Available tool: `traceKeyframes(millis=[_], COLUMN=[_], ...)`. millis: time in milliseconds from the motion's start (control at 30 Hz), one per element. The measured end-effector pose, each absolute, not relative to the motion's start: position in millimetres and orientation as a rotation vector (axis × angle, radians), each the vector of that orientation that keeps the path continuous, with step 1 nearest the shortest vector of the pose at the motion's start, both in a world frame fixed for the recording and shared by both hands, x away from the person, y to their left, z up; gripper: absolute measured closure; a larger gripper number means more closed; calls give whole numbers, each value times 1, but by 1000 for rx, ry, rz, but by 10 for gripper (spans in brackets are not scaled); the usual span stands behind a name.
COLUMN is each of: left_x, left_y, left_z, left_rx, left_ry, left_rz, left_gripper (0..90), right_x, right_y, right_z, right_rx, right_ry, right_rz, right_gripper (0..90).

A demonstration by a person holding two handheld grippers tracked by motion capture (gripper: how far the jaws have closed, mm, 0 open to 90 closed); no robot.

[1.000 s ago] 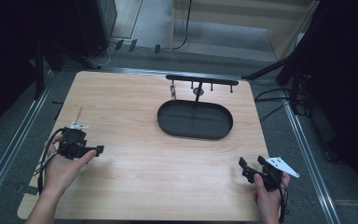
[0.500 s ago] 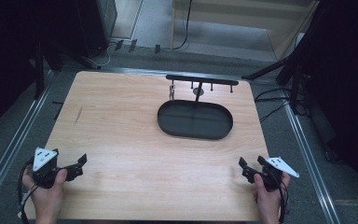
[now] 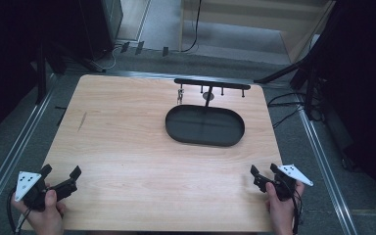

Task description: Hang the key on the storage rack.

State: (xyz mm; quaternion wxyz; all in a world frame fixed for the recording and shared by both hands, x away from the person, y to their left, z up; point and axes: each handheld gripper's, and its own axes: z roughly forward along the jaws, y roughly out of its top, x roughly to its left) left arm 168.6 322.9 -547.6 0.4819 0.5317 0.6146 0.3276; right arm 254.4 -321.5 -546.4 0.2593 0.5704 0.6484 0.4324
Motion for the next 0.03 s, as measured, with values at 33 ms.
traceKeyframes(millis=[33], left_x=[168], left_y=[323], left_z=[-548], left_rx=[1297], left_ry=[1496], left_rz=[801], left_gripper=[0], right_x=[254], right_y=[-321], right_z=[-546], right_rx=[1546], right_ry=[1758], right_rz=[1167], right_gripper=[172])
